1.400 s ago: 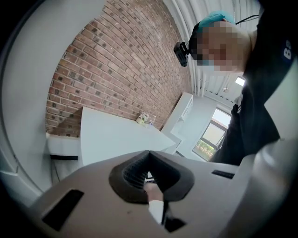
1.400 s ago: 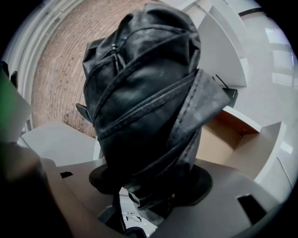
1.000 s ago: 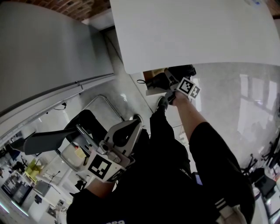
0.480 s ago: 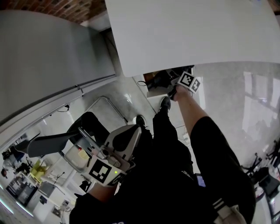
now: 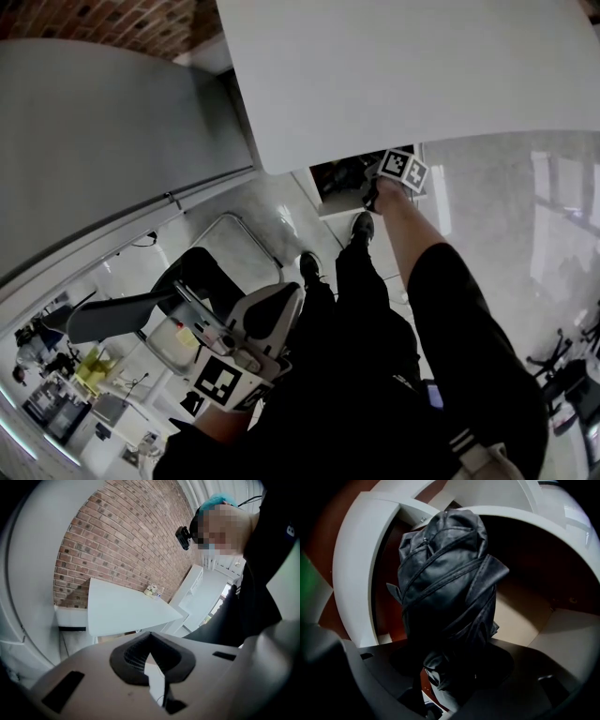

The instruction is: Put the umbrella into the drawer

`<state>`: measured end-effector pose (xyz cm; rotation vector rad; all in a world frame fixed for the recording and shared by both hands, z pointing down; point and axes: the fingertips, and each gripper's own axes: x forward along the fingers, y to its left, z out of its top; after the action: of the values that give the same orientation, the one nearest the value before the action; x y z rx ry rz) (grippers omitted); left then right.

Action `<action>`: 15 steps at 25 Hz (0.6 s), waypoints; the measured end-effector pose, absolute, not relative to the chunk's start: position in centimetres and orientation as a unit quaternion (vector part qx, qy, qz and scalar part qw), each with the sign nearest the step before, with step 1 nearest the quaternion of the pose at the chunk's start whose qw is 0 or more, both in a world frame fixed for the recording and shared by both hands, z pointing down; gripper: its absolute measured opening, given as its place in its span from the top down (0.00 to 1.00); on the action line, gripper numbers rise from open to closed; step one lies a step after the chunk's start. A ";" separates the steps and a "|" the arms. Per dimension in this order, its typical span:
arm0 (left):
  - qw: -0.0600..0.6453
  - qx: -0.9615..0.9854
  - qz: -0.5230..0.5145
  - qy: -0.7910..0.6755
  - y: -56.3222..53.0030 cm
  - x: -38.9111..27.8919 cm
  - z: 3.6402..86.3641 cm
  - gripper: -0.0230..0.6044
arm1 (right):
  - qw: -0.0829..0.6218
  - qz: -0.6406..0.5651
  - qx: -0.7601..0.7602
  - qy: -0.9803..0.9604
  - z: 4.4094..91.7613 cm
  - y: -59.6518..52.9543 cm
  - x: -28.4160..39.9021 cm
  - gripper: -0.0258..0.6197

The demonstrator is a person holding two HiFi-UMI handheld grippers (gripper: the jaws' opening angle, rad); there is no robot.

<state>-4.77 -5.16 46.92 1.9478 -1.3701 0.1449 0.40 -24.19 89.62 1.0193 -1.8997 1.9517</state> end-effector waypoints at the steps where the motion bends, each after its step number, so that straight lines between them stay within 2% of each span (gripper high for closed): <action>1: 0.370 0.758 0.058 -0.534 -5.1 -4.8 47.0 0.97 | 0.124 0.672 0.345 -0.643 89.9 -24.0 0.2 0.51; 5: 0.371 0.757 0.061 -0.534 -4.8 -4.7 47.1 0.97 | 0.148 0.686 0.345 -0.623 90.7 -23.5 -0.1 0.51; 15: 0.373 0.753 0.070 -0.537 -4.2 -4.5 46.8 0.97 | 0.158 0.695 0.361 -0.601 92.2 -24.0 0.1 0.51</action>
<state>-4.52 -4.17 46.85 1.9298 -1.3770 0.1802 0.10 -24.03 92.20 1.0327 -1.7197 1.9891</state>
